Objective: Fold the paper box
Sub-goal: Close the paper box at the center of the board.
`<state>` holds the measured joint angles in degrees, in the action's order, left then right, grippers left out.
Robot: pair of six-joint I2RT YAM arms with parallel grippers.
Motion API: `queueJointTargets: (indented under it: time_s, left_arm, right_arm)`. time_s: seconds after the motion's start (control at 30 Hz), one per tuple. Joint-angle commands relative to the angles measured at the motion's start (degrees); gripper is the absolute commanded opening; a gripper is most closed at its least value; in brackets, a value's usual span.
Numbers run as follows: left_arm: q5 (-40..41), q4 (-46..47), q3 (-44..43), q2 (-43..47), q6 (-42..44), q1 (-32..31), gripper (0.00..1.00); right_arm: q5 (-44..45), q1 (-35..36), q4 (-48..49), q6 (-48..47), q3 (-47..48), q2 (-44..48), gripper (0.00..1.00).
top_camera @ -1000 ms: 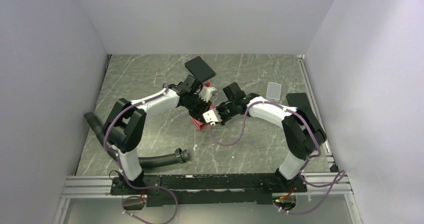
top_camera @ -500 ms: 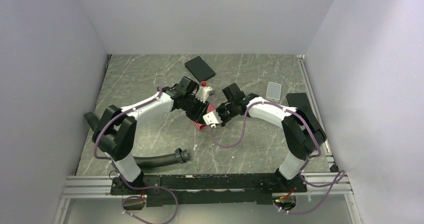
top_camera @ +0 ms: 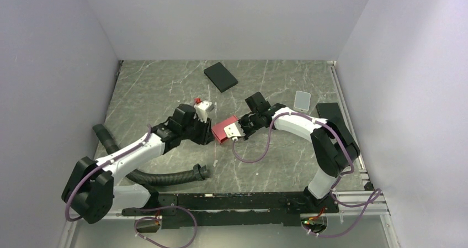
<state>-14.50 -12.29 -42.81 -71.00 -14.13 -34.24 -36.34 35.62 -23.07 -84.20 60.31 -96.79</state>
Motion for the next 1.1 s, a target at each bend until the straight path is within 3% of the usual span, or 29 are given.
queueJointTargets:
  time_s: [0.0, 0.3, 0.53, 1.07]
  left_arm:
    - [2.10, 9.24, 4.36, -0.28, -8.79, 0.27, 0.30]
    - [-2.06, 16.73, 4.29, -6.94, -12.03, 0.24, 0.24]
    - [-3.87, 16.70, 3.16, -11.81, -12.66, 0.23, 0.18]
    - [-7.05, 17.75, 3.15, -12.76, -13.79, 0.23, 0.15]
  right_arm:
    - [-1.09, 0.01, -0.90, 1.12, 0.45, -0.92, 0.00]
    - [-1.54, 0.06, -0.86, 1.67, 0.55, -0.72, 0.00]
    - [-1.72, 0.06, -0.92, 1.94, 0.64, -0.79, 0.00]
    - [-2.01, 0.07, -0.84, 2.37, 0.60, -1.02, 0.00]
